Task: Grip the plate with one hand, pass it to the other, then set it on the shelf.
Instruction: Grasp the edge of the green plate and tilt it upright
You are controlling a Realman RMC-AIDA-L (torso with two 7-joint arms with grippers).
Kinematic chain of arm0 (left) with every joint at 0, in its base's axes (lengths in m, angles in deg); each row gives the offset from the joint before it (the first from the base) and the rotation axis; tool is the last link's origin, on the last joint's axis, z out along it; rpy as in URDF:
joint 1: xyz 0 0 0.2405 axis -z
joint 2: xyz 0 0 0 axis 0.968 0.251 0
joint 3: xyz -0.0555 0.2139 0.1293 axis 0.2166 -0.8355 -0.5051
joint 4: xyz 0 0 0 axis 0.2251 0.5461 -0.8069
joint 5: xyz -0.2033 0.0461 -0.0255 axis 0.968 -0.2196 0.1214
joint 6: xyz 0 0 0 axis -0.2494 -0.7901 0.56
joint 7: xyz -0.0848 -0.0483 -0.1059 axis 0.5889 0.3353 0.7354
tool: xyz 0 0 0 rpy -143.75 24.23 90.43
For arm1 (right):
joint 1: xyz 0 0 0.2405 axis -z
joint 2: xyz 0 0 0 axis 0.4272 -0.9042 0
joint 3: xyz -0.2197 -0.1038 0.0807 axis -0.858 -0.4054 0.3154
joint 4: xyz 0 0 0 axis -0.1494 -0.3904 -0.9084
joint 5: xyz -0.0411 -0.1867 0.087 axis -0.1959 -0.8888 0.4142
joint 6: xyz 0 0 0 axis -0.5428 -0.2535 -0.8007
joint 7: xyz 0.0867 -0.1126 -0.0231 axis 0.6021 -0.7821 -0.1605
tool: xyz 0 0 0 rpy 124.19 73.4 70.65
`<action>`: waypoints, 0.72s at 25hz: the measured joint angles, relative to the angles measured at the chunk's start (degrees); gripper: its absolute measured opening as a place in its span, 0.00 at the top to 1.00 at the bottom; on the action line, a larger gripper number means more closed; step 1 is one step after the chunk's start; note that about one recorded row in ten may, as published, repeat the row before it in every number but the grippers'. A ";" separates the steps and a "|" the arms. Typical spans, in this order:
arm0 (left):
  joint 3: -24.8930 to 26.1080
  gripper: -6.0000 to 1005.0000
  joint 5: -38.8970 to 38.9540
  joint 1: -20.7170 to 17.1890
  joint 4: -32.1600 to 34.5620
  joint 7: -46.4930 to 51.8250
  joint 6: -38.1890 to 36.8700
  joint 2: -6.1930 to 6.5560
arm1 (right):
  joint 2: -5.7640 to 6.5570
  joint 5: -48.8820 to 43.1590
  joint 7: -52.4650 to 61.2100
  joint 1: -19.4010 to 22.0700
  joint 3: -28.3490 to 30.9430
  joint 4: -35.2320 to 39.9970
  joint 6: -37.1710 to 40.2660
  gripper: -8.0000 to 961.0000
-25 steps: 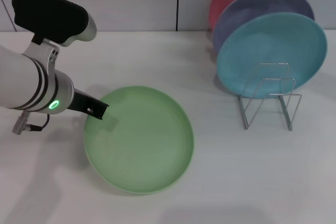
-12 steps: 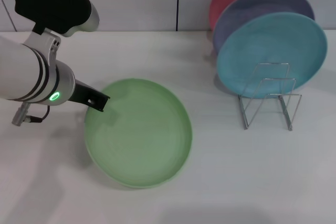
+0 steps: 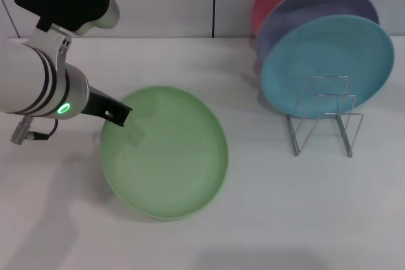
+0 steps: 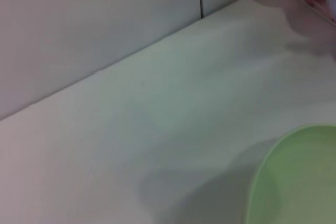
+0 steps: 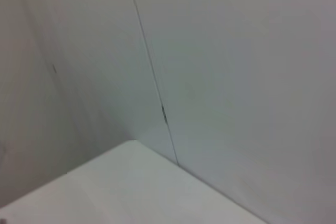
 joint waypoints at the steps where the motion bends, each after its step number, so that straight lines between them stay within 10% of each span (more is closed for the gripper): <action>1: 0.21 0.97 0.00 0.06 -0.18 -0.09 0.05 0.03 | 0.06 -0.72 0.20 -0.37 0.05 -0.38 0.36 0.14; 18: 2.01 0.97 -0.02 0.53 -2.95 -1.48 0.98 0.27 | -0.01 -5.19 0.70 -2.43 -0.51 -4.24 0.86 0.14</action>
